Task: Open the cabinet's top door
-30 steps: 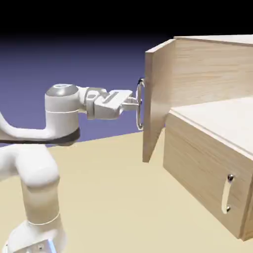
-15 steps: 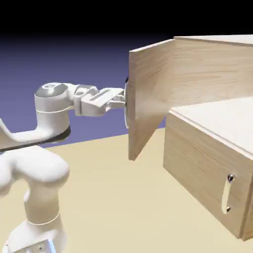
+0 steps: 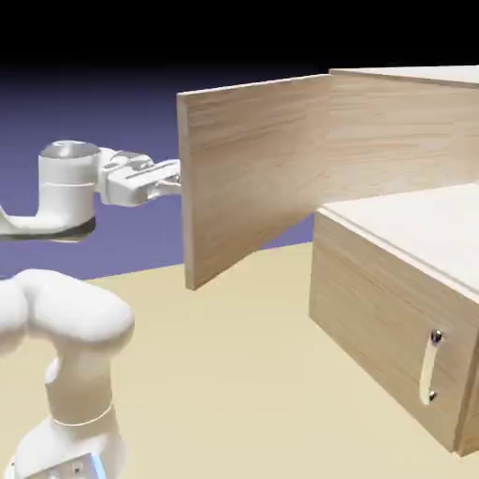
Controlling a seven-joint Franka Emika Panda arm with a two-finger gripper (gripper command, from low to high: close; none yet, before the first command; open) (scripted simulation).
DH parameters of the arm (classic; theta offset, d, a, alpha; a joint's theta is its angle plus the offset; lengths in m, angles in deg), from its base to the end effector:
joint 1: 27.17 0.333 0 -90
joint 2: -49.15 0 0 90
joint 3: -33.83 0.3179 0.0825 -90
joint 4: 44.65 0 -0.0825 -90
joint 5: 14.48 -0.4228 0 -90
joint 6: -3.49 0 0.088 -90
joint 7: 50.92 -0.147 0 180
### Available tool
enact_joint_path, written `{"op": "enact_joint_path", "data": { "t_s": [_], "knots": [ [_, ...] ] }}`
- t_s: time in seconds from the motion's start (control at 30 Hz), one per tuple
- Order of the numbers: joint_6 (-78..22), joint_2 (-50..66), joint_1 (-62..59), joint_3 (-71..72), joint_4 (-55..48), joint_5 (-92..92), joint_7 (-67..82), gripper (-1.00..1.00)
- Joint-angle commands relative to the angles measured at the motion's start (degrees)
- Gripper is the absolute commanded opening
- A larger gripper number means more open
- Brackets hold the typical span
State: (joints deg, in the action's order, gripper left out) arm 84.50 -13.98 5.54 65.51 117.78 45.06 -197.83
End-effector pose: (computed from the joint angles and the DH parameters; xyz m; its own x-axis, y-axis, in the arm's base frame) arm 0.2088 0.1399 0.5070 -0.5952 -0.3845 0.7056 -0.5929 -0.3825 -0.7086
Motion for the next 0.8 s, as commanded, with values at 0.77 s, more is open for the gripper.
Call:
{"op": "enact_joint_path", "data": {
  "t_s": [0.77],
  "knots": [
    [-31.84, 28.28, -44.33, 47.15, -43.23, -21.57, -11.75, -1.0]
  ]
}}
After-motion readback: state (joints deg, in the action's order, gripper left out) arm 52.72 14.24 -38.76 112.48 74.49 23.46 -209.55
